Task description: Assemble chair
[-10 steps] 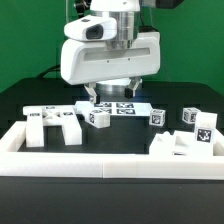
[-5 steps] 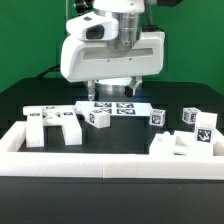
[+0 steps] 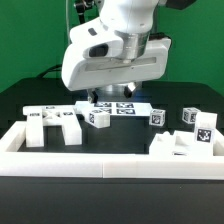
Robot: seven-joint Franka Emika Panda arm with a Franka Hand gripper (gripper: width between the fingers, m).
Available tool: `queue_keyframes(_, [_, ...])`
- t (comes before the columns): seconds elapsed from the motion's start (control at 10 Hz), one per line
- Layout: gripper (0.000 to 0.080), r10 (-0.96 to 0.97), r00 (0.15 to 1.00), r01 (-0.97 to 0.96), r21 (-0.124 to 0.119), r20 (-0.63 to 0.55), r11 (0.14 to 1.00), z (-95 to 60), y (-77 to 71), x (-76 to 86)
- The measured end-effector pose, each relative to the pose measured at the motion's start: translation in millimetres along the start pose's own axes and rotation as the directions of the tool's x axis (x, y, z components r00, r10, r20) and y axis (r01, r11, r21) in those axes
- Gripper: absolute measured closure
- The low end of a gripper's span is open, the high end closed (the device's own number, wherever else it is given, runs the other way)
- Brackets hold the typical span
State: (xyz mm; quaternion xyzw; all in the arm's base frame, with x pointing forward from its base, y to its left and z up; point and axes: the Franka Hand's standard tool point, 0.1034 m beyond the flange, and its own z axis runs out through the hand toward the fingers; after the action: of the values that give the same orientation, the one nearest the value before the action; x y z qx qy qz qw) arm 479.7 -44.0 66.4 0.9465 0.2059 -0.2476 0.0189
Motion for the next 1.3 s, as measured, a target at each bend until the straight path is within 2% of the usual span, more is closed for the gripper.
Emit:
queue_keyframes(0.1, [0.0150,0.032,0.997,-0.032,-0.011,0.069,0.999,6.8,-0.2,-5.0])
queue_keyframes(0.2, [0.0150,0.062,0.992,-0.057,-0.041,0.112,0.997,12.2,-2.9,-6.4])
queue_keyframes(0.3, [0.0150,0.061,0.987,-0.056,-0.040,0.146,0.998,16.8,-2.4,-9.0])
queue_keyframes(0.4, [0.0150,0.064,0.974,-0.060,-0.023,0.219,0.998,18.9,-5.6,-14.2])
queue_keyframes(0.7, [0.0150,0.056,0.918,-0.061,0.001,0.392,0.998,27.4,-9.8,-12.6])
queue_keyframes(1.0, [0.0150,0.000,0.927,-0.008,0.019,0.376,1.000,34.6,-5.1,-11.0])
queue_keyframes(1.3, [0.0150,0.005,0.927,-0.014,0.020,0.376,1.000,36.6,-3.5,-11.9])
